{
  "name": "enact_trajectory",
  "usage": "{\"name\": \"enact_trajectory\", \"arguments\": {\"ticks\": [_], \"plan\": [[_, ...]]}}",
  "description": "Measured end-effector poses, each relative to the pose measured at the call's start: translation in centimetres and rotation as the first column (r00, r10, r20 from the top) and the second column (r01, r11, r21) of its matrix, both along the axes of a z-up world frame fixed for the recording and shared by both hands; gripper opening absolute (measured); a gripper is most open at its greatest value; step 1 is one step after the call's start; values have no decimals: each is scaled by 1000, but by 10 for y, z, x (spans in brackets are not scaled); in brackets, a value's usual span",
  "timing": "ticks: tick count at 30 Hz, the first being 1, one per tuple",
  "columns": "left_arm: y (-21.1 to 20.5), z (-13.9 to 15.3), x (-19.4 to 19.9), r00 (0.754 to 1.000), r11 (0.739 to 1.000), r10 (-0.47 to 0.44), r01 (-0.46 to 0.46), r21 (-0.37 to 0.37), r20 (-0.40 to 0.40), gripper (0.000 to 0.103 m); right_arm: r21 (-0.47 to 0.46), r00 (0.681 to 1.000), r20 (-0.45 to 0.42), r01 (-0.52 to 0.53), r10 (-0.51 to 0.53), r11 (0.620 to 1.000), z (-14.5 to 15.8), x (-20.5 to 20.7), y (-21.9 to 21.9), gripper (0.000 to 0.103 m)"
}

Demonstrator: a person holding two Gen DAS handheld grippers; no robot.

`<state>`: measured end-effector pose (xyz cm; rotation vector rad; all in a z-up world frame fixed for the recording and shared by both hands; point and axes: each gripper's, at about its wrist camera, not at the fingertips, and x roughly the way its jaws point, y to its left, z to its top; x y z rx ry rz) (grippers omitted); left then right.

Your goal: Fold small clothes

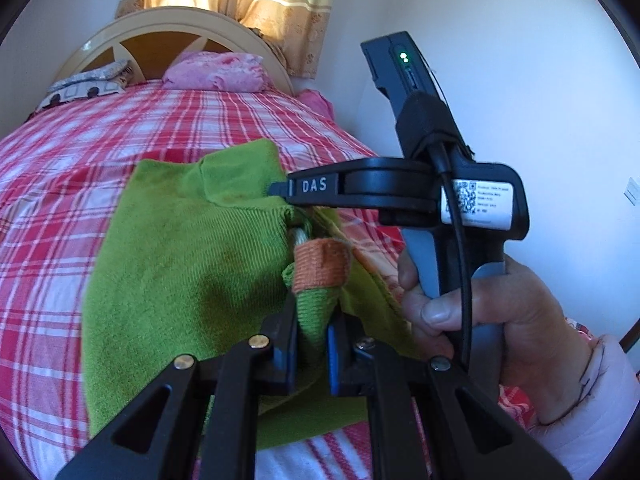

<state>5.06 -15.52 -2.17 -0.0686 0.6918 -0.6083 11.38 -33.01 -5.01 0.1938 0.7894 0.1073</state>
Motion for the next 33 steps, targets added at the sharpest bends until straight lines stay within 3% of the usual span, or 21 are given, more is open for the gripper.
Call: {"name": "enact_trajectory", "arguments": {"ticks": [17,28,31,33], "plan": [[-44,-6,-7,997,997,-79,79,15,-27,12,33,996,-31,79,-78,996,-18,-16,-46,10],[-56,-28,-12,990,992,-97,104,69,-98,12,55,994,-63,95,-92,994,-45,-14,-54,11],[-45,-23,-19,988,989,-120,128,80,-96,18,51,992,-68,112,-108,992,-42,-19,-55,13],[-30,-20,-29,984,985,-138,148,89,-109,29,39,991,-62,121,-118,992,-38,-31,-57,21]]}}
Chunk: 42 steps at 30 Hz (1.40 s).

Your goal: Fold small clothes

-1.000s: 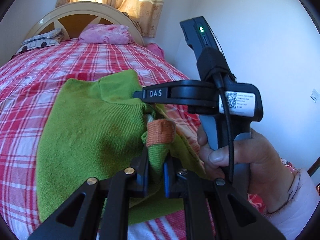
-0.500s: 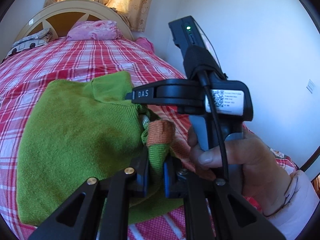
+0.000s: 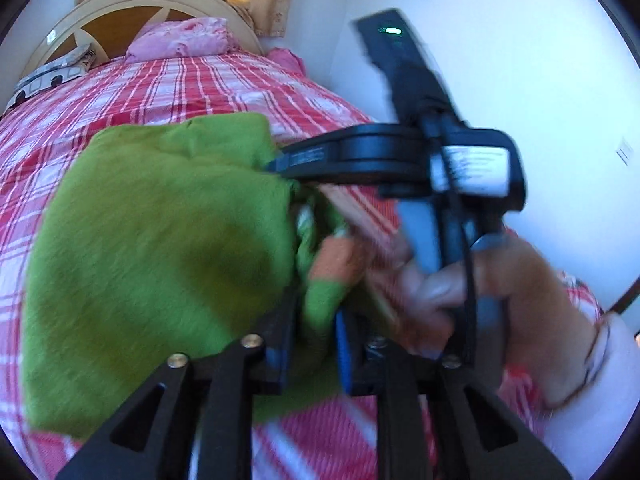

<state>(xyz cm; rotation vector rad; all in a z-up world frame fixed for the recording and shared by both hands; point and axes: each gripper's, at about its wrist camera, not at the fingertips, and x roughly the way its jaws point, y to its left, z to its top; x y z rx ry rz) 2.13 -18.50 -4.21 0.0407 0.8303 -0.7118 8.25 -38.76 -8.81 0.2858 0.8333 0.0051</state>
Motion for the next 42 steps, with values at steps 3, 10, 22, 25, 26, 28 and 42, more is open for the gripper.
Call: {"name": "enact_trajectory", "arguments": {"ticks": [3,10,22,25,26,28,42], "plan": [[37,8,-21,1000,998,-22,22,-50,13,64,-81,995,25,98,-96,992,10,-32,-9,25],[97,16,-33,991,992,108,-103,-73,79,77,-45,984,112,146,-140,988,35,-114,-2,25],[128,-7,42,929,928,371,-371,30,24,77,-142,999,31,15,-11,990,3,-101,59,27],[133,-27,45,927,928,372,-371,44,-44,79,-162,999,2,34,-35,986,-2,-112,62,19],[135,-29,43,927,928,373,-372,36,-45,79,-161,999,-7,40,-42,986,-3,-117,63,19],[131,-28,41,931,931,363,-362,51,-28,79,-119,998,-14,59,-61,991,-8,-129,60,19],[138,26,79,925,927,374,-374,-24,62,79,-38,983,171,74,-66,997,60,-115,57,19]]}}
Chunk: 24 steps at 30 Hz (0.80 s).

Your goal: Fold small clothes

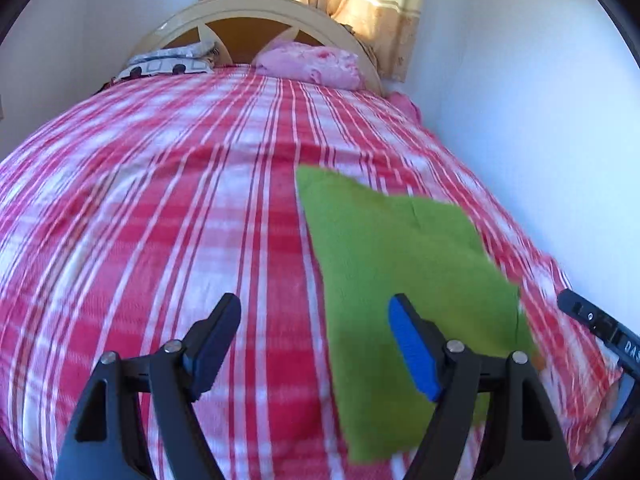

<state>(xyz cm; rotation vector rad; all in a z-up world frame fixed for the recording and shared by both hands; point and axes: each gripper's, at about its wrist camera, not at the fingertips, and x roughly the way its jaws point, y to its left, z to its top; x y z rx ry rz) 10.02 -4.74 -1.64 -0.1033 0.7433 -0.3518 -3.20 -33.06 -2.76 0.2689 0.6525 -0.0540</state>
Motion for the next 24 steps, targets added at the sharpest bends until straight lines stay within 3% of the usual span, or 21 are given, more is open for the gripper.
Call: {"name": "enact_trajectory", "arguments": {"ticks": [2,4,7,8,10,12,16,19,20,21,22,24], "plan": [[-6,2,13,1000,1000,7,-7,-18,3,79,-12,999,0,-41,41,999,1,25,11,20],[-17,-6,31,999,1000,3,-4,-19,-42,79,-44,996,-46,-80,78,996,-10,54,24,19],[-24,-25,40,994,1000,-11,9,-22,-106,79,-73,986,-152,-78,66,994,-43,82,24,17],[-25,-31,40,993,999,-19,16,-30,-118,80,-86,983,-178,-67,51,994,-54,84,21,7],[-23,-41,36,994,999,-25,20,-47,-109,84,-83,987,-154,-57,44,995,-61,76,12,1],[-21,-44,36,994,999,-14,8,-47,-111,92,-35,988,-153,-43,37,998,-61,68,2,0],[-15,-40,43,986,998,-35,25,-61,-165,97,4,990,-137,-45,45,999,-56,61,0,1],[-5,-24,46,989,996,-43,31,-81,-145,97,82,998,-66,-13,18,997,-39,49,-10,12],[-3,-18,48,992,995,-37,25,-94,-123,97,91,999,-46,23,-19,996,-34,47,-17,41],[-2,-12,52,993,993,-42,30,-114,-110,97,95,998,-32,50,-47,994,-30,47,-22,80],[-3,-10,57,992,991,-52,37,-127,-118,97,107,997,-3,72,-72,992,-27,47,-28,90],[-11,-15,73,976,982,-105,72,-174,-190,97,130,996,11,86,-88,988,-25,54,-38,90]]}}
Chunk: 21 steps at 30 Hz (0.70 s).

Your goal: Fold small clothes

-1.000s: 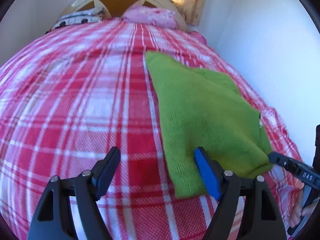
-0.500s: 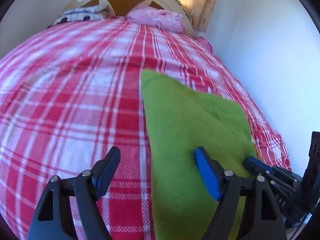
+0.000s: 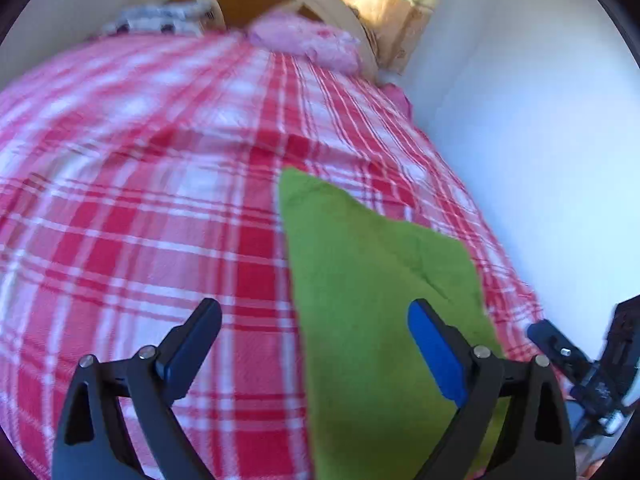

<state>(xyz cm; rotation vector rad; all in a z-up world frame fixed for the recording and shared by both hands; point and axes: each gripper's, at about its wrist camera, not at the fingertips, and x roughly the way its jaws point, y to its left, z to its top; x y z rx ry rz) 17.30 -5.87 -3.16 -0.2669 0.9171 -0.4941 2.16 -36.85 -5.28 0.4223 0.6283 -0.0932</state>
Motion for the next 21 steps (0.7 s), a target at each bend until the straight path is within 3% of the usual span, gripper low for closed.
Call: {"name": "enact_trajectory", "arguments": {"ticks": [4,6,8,9,10,12,15,16,17,19,21], "plan": [[-17,-38,22,980,995,-56,39,-93,-193,95,55,995,-94,-19,24,998,-18,37,-9,90],[-24,-42,16,990,997,-57,48,-66,-129,97,26,990,-137,-35,38,999,-32,50,-6,90],[-38,-42,7,994,996,-85,88,34,-72,98,-11,975,-206,-89,84,996,-54,58,4,90],[-48,-42,1,994,989,-105,108,104,-35,99,-31,978,-188,-97,89,995,-58,57,8,88],[-51,-41,-1,994,986,-109,111,122,-22,99,-29,980,-175,-99,93,995,-56,55,7,83],[-46,-43,2,995,992,-97,100,79,-34,98,-22,981,-152,-121,117,992,-54,52,9,64],[-38,-46,0,996,994,-92,93,49,-21,91,-39,980,-137,-148,142,988,-52,50,16,54],[-39,-45,0,995,994,-94,94,46,-14,87,-46,980,-135,-152,144,987,-51,50,18,53],[-39,-46,-2,994,994,-107,107,29,-4,77,-50,981,-131,-153,145,987,-51,49,19,53],[-36,-45,-3,994,993,-113,113,11,1,74,-26,981,-127,-151,146,988,-53,50,15,53],[-36,-44,0,994,994,-113,113,-6,-4,74,21,982,-131,-134,136,991,-55,53,8,65]]}}
